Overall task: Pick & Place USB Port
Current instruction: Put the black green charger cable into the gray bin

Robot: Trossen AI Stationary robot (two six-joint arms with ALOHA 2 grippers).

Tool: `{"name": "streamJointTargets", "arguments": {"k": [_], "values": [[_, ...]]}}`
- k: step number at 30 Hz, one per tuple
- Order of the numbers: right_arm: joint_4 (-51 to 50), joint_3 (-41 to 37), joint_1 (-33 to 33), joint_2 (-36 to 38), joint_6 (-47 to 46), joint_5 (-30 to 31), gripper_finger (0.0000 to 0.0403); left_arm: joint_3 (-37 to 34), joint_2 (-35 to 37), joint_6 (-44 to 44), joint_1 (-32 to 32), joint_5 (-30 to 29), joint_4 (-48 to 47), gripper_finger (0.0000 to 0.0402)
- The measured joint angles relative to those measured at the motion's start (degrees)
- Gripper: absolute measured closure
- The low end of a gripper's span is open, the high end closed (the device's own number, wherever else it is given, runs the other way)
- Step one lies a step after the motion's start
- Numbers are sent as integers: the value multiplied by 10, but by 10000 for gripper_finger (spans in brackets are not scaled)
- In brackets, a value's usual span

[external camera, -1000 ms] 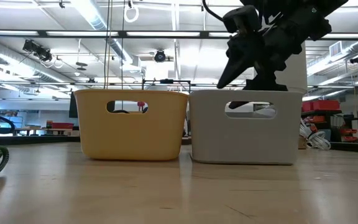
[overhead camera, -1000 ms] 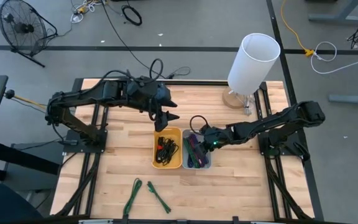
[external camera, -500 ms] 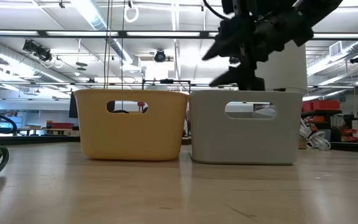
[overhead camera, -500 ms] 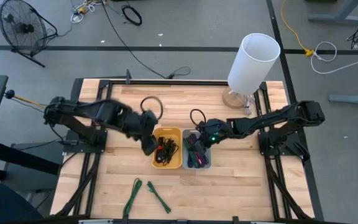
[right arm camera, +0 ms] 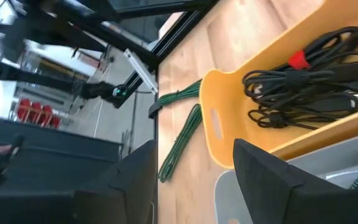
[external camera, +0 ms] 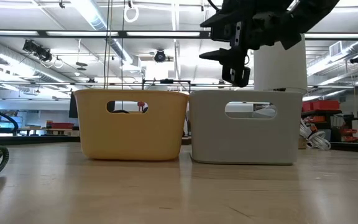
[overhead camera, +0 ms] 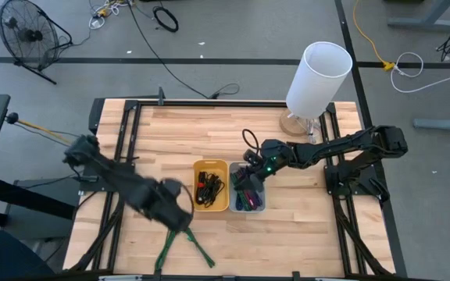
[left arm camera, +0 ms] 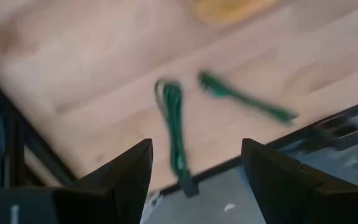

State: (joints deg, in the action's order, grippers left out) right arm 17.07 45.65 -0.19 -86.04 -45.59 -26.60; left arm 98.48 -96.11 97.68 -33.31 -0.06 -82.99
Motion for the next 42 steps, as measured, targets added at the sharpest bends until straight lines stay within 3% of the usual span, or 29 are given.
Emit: {"name": "streamJointTargets", "arguments": {"k": [9,20,25,33,38,42], "values": [[6,0,-9,0,28,-46,190,0,-117,56,-64,151,11,152],[56,0,-13,0,30,-94,190,-12,-214,63,-78,160,146,152],[60,0,-13,0,29,-116,190,-85,-217,100,-96,198,207,152],[66,0,-13,0,26,-120,190,-179,-212,119,-102,186,381,154],[70,0,-13,0,21,-114,190,-214,-207,113,-102,196,393,187],[69,0,-16,0,14,-114,190,-227,-207,98,-99,214,397,253]]}}
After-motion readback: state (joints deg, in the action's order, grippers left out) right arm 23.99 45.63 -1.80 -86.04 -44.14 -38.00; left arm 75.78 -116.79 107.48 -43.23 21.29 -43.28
